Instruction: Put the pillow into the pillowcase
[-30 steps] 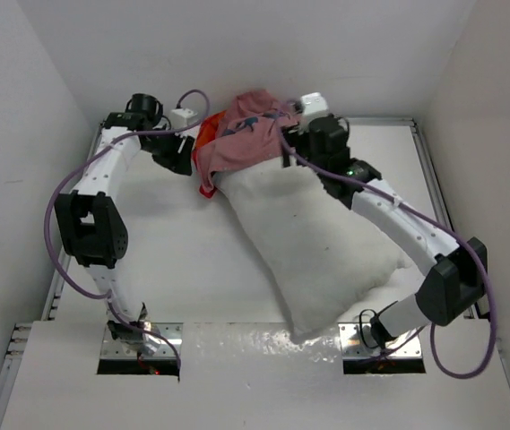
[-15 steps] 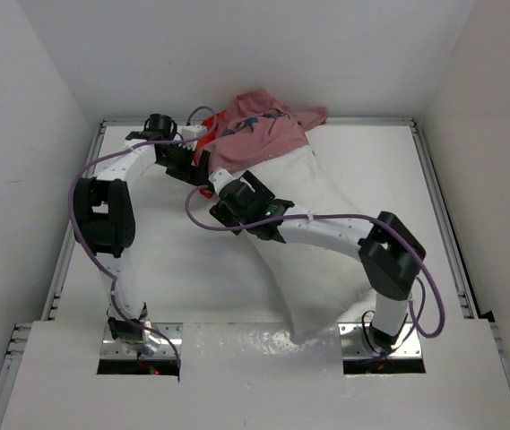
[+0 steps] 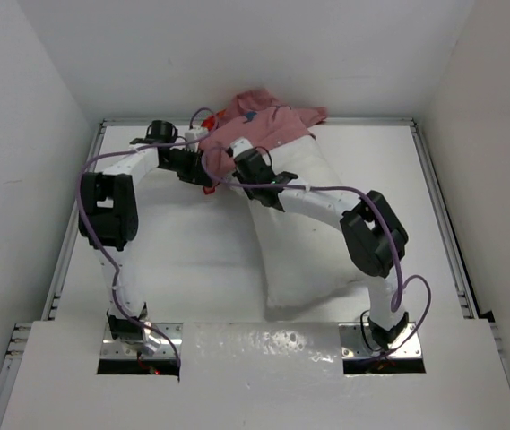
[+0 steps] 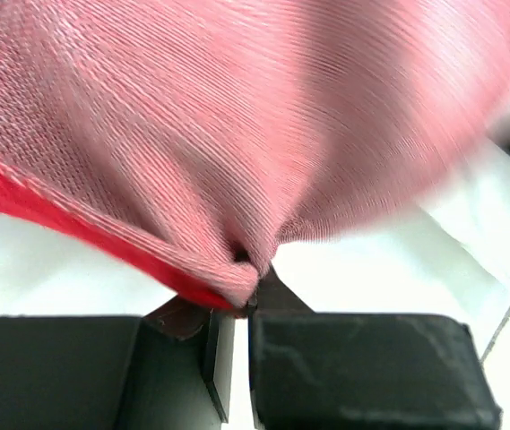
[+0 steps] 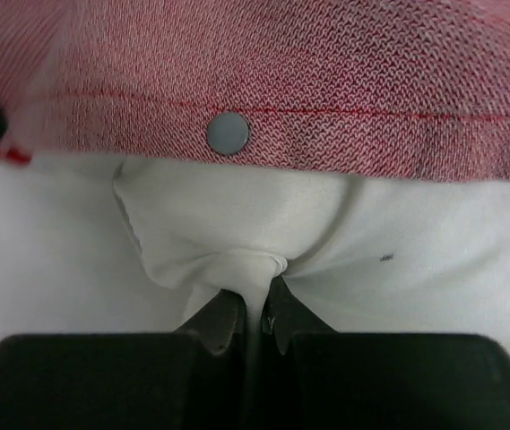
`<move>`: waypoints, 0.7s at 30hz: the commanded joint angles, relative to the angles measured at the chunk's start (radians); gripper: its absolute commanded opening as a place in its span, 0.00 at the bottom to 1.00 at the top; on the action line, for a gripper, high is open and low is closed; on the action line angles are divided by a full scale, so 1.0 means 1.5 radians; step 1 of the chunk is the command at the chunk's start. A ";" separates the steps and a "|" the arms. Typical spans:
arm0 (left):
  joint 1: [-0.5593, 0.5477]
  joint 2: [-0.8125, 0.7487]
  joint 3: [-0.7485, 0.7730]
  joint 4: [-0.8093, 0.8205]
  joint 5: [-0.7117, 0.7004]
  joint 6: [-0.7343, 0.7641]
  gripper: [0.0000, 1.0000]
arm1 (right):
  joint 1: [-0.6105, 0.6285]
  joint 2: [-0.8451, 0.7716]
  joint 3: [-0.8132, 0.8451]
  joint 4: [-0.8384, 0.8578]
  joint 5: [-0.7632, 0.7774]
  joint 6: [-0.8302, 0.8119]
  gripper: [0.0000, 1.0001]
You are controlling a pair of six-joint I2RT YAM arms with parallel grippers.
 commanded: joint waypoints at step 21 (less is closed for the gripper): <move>0.022 -0.104 0.185 0.043 0.217 -0.070 0.00 | 0.005 -0.111 0.040 0.613 0.181 -0.014 0.00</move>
